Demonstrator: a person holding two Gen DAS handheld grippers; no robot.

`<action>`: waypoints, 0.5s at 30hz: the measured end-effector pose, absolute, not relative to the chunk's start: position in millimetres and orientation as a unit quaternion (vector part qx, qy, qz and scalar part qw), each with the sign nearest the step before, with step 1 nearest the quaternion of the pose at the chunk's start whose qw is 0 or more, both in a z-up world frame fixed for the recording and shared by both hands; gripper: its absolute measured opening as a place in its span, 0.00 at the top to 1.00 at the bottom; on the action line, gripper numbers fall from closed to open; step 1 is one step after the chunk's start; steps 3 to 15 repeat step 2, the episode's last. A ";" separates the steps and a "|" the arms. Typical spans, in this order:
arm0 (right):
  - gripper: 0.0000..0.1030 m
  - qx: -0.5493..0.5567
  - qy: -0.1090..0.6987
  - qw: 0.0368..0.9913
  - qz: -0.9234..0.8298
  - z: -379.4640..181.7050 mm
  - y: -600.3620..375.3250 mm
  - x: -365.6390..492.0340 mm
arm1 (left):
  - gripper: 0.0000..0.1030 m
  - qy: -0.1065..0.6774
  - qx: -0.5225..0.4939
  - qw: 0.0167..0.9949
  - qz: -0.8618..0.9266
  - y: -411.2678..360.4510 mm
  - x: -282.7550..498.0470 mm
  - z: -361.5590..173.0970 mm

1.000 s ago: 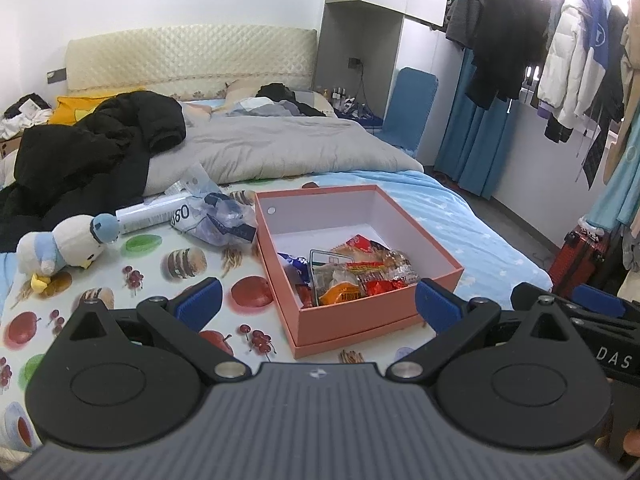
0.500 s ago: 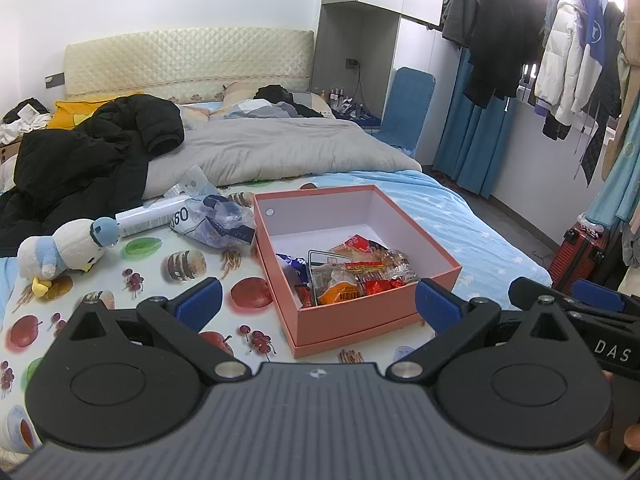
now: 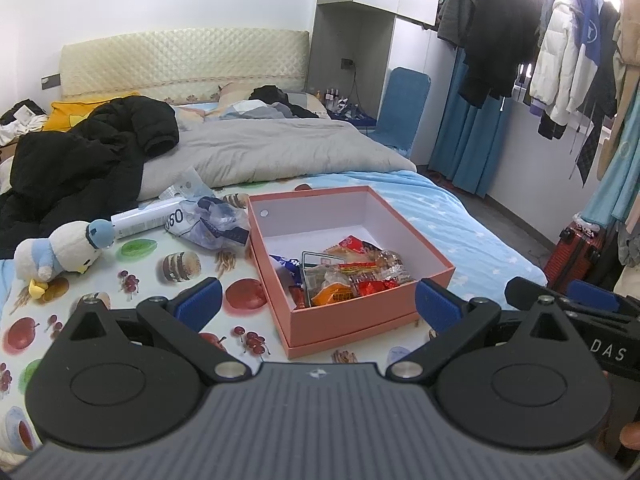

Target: Organize snacks

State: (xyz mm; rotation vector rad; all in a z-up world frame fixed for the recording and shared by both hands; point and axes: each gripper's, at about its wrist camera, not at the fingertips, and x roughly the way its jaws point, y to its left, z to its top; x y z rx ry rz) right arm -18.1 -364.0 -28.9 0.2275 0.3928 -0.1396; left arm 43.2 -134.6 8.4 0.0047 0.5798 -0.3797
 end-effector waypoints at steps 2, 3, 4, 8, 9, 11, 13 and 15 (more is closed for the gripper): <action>0.00 0.113 0.195 0.972 -0.070 -28.5 -364.8 -18.4 | 0.00 0.284 0.001 0.941 -0.186 -134.7 43.0 8.6; 0.00 0.113 0.195 0.972 -0.070 -28.5 -364.8 -18.4 | 0.00 0.284 0.001 0.941 -0.186 -134.7 43.0 8.6; 0.00 0.113 0.195 0.972 -0.070 -28.5 -364.8 -18.4 | 0.00 0.284 0.001 0.941 -0.186 -134.7 43.0 8.6; 0.00 0.113 0.195 0.972 -0.070 -28.5 -364.8 -18.4 | 0.00 0.284 0.001 0.941 -0.186 -134.7 43.0 8.6; 0.00 0.113 0.195 0.972 -0.070 -28.5 -364.8 -18.4 | 0.00 0.284 0.001 0.941 -0.186 -134.7 43.0 8.6; 0.00 0.113 0.195 0.972 -0.070 -28.5 -364.8 -18.4 | 0.00 0.284 0.001 0.941 -0.186 -134.7 43.0 8.6; 0.00 0.113 0.195 0.972 -0.070 -28.5 -364.8 -18.4 | 0.00 0.284 0.001 0.941 -0.186 -134.7 43.0 8.6; 0.00 0.113 0.195 0.972 -0.070 -28.5 -364.8 -18.4 | 0.00 0.284 0.001 0.941 -0.186 -134.7 43.0 8.6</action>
